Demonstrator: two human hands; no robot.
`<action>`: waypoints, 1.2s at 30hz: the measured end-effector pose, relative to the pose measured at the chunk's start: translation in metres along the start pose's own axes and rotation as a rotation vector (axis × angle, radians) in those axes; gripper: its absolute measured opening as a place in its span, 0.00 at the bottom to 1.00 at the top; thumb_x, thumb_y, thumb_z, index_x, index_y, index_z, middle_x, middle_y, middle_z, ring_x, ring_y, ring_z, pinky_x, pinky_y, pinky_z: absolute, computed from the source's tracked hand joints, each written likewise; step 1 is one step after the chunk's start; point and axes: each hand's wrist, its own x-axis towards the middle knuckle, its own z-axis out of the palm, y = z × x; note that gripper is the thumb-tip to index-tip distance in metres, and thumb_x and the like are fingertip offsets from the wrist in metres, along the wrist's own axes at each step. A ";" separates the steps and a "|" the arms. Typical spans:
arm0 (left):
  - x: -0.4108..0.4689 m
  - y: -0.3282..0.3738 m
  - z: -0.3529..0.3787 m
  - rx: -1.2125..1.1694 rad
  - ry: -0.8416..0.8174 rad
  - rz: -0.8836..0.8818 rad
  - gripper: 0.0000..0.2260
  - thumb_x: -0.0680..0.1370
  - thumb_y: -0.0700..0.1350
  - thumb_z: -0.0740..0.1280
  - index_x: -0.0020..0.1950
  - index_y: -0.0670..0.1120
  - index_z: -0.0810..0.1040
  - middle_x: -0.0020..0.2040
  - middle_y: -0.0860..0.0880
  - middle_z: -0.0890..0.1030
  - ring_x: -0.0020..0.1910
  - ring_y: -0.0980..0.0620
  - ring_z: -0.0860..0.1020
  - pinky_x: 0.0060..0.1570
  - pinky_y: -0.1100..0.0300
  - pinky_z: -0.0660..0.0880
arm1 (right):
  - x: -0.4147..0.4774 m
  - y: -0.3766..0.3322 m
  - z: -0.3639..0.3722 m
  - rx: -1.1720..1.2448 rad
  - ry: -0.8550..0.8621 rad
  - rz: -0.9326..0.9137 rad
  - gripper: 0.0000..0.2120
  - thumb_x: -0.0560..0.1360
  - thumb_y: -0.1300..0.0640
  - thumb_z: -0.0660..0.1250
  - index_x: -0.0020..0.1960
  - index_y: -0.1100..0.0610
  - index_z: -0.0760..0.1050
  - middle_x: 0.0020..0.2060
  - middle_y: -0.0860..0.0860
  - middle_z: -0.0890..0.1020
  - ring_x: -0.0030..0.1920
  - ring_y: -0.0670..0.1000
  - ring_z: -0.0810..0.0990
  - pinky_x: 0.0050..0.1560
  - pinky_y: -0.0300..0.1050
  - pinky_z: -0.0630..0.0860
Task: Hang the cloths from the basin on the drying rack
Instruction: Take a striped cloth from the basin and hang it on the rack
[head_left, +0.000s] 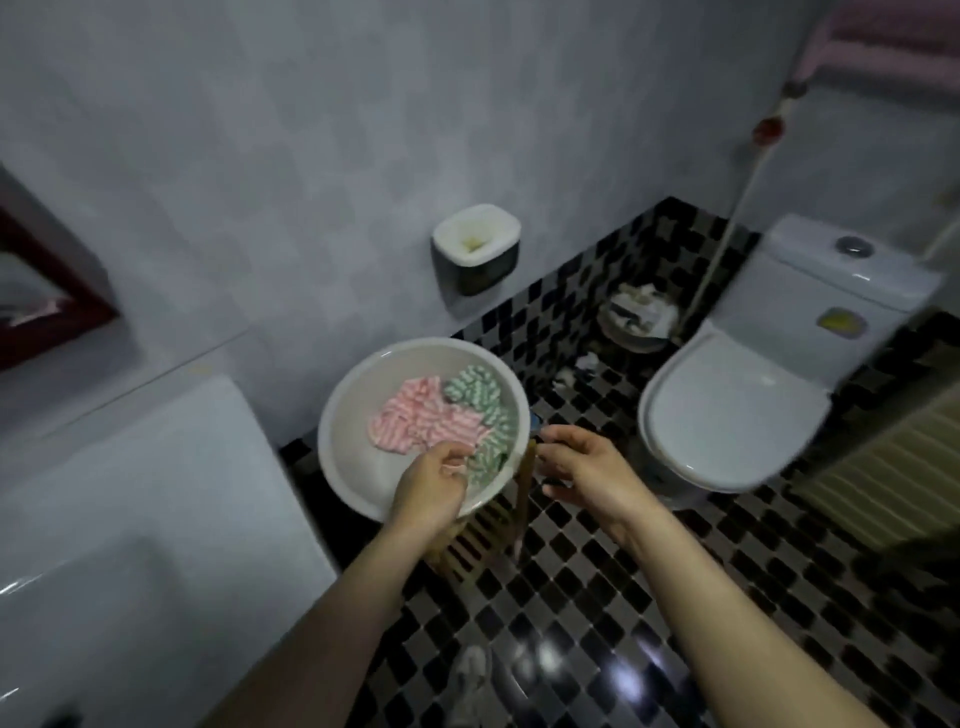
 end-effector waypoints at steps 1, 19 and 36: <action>0.006 -0.007 -0.009 0.015 0.015 -0.022 0.15 0.77 0.34 0.58 0.57 0.49 0.78 0.56 0.50 0.78 0.54 0.48 0.77 0.49 0.61 0.70 | 0.013 0.002 0.011 -0.022 -0.021 0.016 0.12 0.78 0.58 0.66 0.61 0.54 0.75 0.49 0.54 0.83 0.49 0.53 0.82 0.43 0.45 0.80; 0.207 -0.117 -0.047 0.539 -0.118 -0.186 0.24 0.76 0.43 0.63 0.73 0.50 0.68 0.74 0.45 0.67 0.74 0.44 0.62 0.72 0.51 0.57 | 0.211 0.010 0.104 -0.771 0.014 -0.080 0.35 0.75 0.64 0.65 0.77 0.43 0.57 0.78 0.51 0.51 0.75 0.57 0.60 0.75 0.50 0.60; 0.206 -0.119 -0.064 0.080 -0.025 -0.184 0.10 0.62 0.41 0.67 0.38 0.37 0.83 0.35 0.43 0.83 0.34 0.53 0.78 0.34 0.61 0.71 | 0.231 0.004 0.123 -0.666 -0.139 0.156 0.07 0.77 0.65 0.66 0.43 0.56 0.77 0.35 0.53 0.79 0.26 0.45 0.80 0.25 0.36 0.74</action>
